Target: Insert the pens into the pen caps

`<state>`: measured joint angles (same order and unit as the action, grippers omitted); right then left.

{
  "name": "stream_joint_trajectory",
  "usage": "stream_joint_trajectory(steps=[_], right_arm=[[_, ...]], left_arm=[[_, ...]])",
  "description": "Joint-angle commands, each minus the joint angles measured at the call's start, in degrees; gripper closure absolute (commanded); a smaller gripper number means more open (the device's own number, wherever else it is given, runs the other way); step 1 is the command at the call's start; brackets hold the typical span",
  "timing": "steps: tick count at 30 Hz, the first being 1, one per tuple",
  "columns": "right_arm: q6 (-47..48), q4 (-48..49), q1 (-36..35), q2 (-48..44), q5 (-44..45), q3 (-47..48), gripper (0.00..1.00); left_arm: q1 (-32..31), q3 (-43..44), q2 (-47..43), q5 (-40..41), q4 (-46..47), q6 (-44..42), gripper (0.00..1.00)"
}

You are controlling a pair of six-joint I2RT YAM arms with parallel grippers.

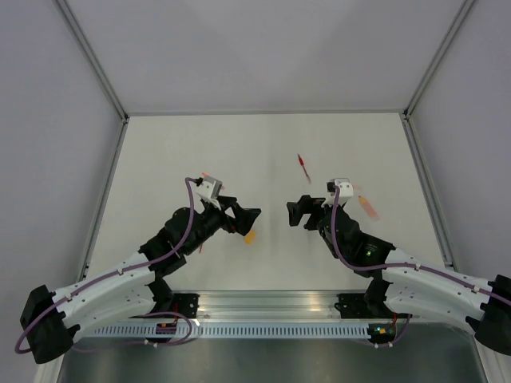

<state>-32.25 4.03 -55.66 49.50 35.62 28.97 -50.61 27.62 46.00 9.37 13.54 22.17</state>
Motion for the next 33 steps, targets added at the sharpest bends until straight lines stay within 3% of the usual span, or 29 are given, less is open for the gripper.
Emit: stream_joint_trajectory(steps=[1,7,9,12,14,19,25,33], right_arm=[[1.31,2.21,-0.24,-0.27,-0.11,2.4,0.02],[9.99,1.96,-0.15,1.38,0.76,5.03,0.02],[11.68,-0.24,-0.06,3.14,7.87,6.62,0.02],[16.51,-3.85,2.3,7.45,11.05,11.18,0.02],[17.74,-10.52,7.74,11.4,8.87,17.24,0.03],[28.36,-16.31,22.49,20.08,-9.98,28.91,0.03],[29.43,-37.66,36.91,32.4,-13.89,43.52,0.04],[26.02,-43.67,50.37,38.21,-25.77,41.7,0.04]], left_arm=[[-0.19,-0.55,-0.29,1.35,2.81,-0.55,0.0],[-0.1,-0.98,-0.91,1.62,3.16,-0.82,0.0],[-0.1,-1.34,-1.0,2.49,3.51,-1.08,0.0],[-0.1,-1.6,-0.91,4.51,3.51,-1.52,0.0],[-0.1,-1.6,-0.91,4.96,3.42,-1.61,0.0],[-0.1,-1.51,-1.17,4.7,3.42,-1.61,0.0],[-0.1,-1.51,-1.0,5.05,3.42,-1.78,0.0],[-0.1,-0.99,-1.35,2.77,3.42,-1.17,0.0]])
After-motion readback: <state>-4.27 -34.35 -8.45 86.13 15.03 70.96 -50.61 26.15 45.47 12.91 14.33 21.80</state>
